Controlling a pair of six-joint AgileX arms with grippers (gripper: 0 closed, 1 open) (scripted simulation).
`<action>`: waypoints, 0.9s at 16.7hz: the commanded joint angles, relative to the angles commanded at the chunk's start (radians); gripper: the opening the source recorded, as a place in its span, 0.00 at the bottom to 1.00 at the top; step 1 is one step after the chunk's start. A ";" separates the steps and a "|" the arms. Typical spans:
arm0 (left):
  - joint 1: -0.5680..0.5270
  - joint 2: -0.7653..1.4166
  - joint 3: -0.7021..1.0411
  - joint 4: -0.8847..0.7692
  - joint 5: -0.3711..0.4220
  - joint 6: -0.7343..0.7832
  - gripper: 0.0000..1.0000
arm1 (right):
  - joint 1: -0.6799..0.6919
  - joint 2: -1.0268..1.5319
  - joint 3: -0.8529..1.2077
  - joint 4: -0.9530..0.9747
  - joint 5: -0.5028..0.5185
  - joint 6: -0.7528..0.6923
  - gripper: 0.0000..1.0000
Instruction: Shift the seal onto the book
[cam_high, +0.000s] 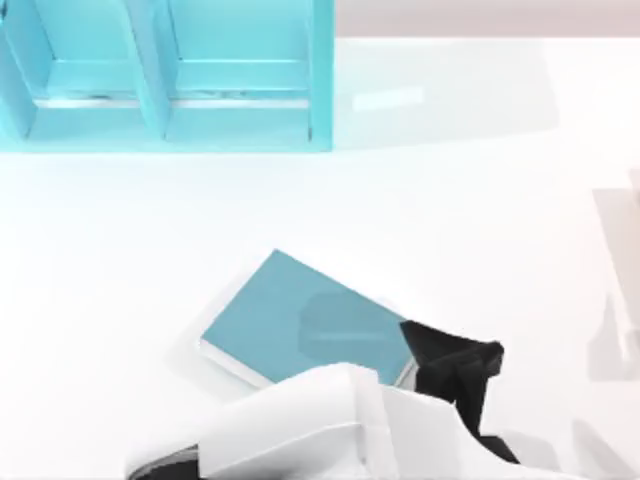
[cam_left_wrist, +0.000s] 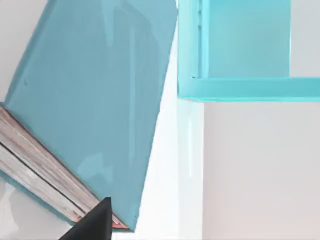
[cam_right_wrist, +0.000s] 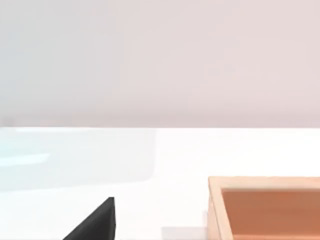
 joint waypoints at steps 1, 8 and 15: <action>-0.016 0.004 0.005 -0.046 0.006 -0.045 1.00 | 0.000 0.000 0.000 0.000 0.000 0.000 1.00; -0.039 0.008 0.011 -0.123 0.015 -0.120 1.00 | 0.000 0.000 0.000 0.000 0.000 0.000 1.00; 0.007 -0.138 -0.069 -0.066 0.099 0.081 1.00 | 0.000 0.000 0.000 0.000 0.000 0.000 1.00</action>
